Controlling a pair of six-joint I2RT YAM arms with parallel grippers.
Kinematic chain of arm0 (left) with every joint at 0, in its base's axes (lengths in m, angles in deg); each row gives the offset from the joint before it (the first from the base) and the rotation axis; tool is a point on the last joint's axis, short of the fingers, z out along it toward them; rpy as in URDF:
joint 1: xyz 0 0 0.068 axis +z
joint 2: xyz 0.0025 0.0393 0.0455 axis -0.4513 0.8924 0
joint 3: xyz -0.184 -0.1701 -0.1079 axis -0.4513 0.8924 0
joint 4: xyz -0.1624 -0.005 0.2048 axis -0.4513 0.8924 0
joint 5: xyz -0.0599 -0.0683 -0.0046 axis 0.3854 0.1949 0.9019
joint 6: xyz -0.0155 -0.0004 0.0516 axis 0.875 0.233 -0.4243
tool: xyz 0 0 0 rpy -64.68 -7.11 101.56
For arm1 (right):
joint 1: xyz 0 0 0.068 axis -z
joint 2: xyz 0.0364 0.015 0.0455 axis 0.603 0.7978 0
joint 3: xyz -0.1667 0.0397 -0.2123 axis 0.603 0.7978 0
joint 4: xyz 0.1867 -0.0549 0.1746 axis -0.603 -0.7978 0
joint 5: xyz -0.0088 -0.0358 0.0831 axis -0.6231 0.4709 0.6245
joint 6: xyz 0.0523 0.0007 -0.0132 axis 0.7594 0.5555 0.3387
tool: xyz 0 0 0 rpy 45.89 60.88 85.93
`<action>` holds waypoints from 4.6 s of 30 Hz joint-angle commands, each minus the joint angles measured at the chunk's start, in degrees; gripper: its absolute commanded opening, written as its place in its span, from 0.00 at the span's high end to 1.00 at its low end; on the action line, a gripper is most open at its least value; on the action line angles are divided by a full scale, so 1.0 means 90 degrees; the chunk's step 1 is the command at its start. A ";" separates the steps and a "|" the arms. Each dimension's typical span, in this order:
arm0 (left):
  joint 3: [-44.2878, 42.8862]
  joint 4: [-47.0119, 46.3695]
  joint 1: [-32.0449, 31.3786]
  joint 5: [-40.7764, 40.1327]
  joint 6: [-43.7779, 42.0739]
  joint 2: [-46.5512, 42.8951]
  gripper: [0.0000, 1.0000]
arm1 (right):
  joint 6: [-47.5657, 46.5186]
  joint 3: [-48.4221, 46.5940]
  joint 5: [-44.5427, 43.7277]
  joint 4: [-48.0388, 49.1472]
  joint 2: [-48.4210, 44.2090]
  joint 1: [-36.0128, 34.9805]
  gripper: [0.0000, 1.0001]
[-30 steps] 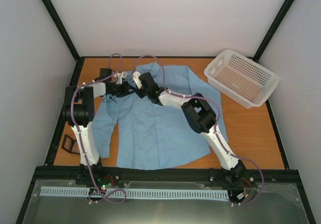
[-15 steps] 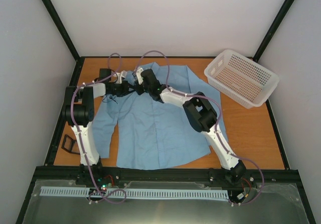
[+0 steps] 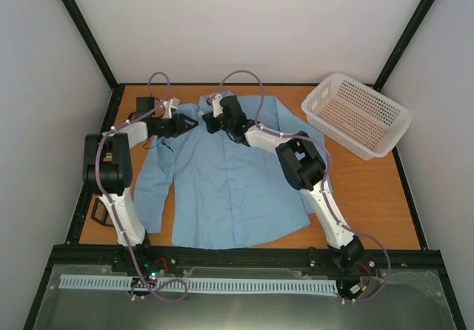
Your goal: Pin the brooch onto the clothing
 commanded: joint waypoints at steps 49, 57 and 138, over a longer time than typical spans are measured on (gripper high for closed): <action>-0.2340 -0.0577 0.0435 0.3438 -0.0663 0.2792 0.42 | 0.1982 -0.0586 0.4759 0.1951 0.1275 0.0974 0.97; -0.2450 -0.0516 0.0384 0.4034 -0.0808 0.2929 0.55 | 0.2228 -0.1003 0.5125 0.1980 0.1560 0.1011 0.97; -0.1409 -0.1312 0.0146 0.2561 -0.1092 0.1812 0.99 | 0.1893 -0.1993 0.5541 0.0554 0.2046 0.1038 0.53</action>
